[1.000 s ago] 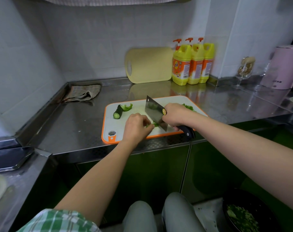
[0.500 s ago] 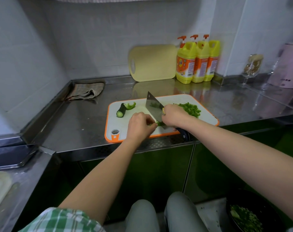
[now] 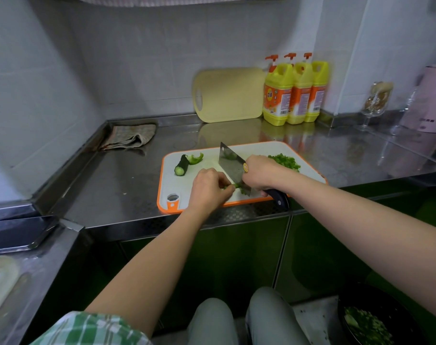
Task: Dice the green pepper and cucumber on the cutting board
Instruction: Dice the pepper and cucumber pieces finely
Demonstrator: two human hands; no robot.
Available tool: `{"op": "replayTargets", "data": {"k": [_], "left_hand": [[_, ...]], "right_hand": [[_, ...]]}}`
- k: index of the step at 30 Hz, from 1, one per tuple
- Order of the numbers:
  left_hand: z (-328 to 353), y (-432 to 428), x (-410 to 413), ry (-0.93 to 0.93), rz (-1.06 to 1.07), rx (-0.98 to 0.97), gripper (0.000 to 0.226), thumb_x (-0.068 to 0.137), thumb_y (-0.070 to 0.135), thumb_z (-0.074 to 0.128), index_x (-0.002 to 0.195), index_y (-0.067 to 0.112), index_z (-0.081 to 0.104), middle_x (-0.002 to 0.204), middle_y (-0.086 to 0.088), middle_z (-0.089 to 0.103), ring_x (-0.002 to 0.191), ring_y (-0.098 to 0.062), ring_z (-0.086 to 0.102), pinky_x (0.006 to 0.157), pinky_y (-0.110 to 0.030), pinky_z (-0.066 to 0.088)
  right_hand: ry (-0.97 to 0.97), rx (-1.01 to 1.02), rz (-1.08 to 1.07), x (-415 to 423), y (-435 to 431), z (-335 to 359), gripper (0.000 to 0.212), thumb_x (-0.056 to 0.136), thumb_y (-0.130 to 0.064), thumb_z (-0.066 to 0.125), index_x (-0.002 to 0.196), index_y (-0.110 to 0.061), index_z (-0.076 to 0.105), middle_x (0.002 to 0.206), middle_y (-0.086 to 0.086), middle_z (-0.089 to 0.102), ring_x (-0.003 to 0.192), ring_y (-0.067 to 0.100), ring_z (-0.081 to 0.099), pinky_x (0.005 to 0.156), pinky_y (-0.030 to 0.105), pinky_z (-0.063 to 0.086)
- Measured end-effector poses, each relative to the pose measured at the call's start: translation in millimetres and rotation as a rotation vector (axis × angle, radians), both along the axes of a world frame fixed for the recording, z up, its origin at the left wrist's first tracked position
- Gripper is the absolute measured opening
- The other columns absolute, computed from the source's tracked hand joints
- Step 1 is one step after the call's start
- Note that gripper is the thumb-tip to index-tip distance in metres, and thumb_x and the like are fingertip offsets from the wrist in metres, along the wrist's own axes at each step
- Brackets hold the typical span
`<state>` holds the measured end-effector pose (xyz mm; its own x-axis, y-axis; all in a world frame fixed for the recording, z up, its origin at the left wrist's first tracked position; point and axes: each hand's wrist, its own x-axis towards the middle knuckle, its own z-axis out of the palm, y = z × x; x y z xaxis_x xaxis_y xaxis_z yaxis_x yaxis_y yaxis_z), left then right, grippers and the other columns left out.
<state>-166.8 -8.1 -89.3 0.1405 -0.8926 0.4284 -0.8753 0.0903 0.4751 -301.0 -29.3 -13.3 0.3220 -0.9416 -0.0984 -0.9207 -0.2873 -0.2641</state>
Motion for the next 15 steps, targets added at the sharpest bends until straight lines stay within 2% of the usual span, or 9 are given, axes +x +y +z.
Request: {"op": "replayTargets", "data": {"k": [2, 4, 8, 11, 15], "left_hand": [[-0.9, -1.0, 0.8, -0.001, -0.002, -0.001, 0.015, 0.083, 0.031, 0.071, 0.083, 0.017, 0.076, 0.082, 0.001, 0.066, 0.083, -0.014, 0.047, 0.068, -0.025, 0.032], [-1.5, -1.6, 0.9, -0.006, 0.0, -0.008, 0.015, 0.083, 0.032, 0.071, 0.082, 0.018, 0.077, 0.081, 0.0, 0.067, 0.083, -0.016, 0.05, 0.067, -0.025, 0.031], [-3.1, -3.5, 0.2, -0.015, 0.016, -0.014, 0.017, 0.082, 0.035, 0.072, 0.083, 0.019, 0.076, 0.081, 0.001, 0.069, 0.084, -0.017, 0.053, 0.066, -0.026, 0.033], [-3.8, -4.1, -0.9, -0.003, 0.038, -0.024, 0.018, 0.083, 0.037, 0.072, 0.084, 0.02, 0.076, 0.079, 0.004, 0.069, 0.083, -0.016, 0.054, 0.066, -0.027, 0.037], [-5.6, -6.5, -1.1, 0.002, 0.052, -0.008, 0.018, 0.083, 0.037, 0.072, 0.083, 0.02, 0.077, 0.079, 0.005, 0.07, 0.084, -0.017, 0.055, 0.067, -0.027, 0.038]], "right_hand": [[-0.01, -0.048, -0.011, 3.5, -3.3, -7.6, 0.015, 0.094, -0.012, 0.049, 0.096, -0.001, 0.059, 0.077, 0.011, 0.059, 0.065, 0.025, 0.058, 0.057, 0.026, 0.045], [-0.026, -0.084, -0.019, 6.7, -5.8, -12.7, 0.013, 0.095, -0.015, 0.05, 0.098, -0.005, 0.057, 0.084, 0.009, 0.057, 0.072, 0.027, 0.058, 0.062, 0.029, 0.046], [-0.152, -0.116, -0.043, 1.9, -12.5, -19.5, 0.014, 0.097, -0.016, 0.044, 0.089, -0.008, 0.051, 0.079, 0.009, 0.057, 0.052, 0.022, 0.06, 0.047, 0.028, 0.046], [-0.218, -0.092, -0.06, -6.1, -14.5, -13.8, 0.014, 0.096, -0.015, 0.042, 0.088, -0.007, 0.051, 0.077, 0.012, 0.06, 0.043, 0.022, 0.06, 0.043, 0.025, 0.044], [-0.144, 0.004, -0.013, -10.1, -8.0, 2.7, 0.013, 0.093, -0.008, 0.041, 0.089, -0.003, 0.052, 0.069, 0.015, 0.059, 0.042, 0.023, 0.058, 0.042, 0.023, 0.043]]}}
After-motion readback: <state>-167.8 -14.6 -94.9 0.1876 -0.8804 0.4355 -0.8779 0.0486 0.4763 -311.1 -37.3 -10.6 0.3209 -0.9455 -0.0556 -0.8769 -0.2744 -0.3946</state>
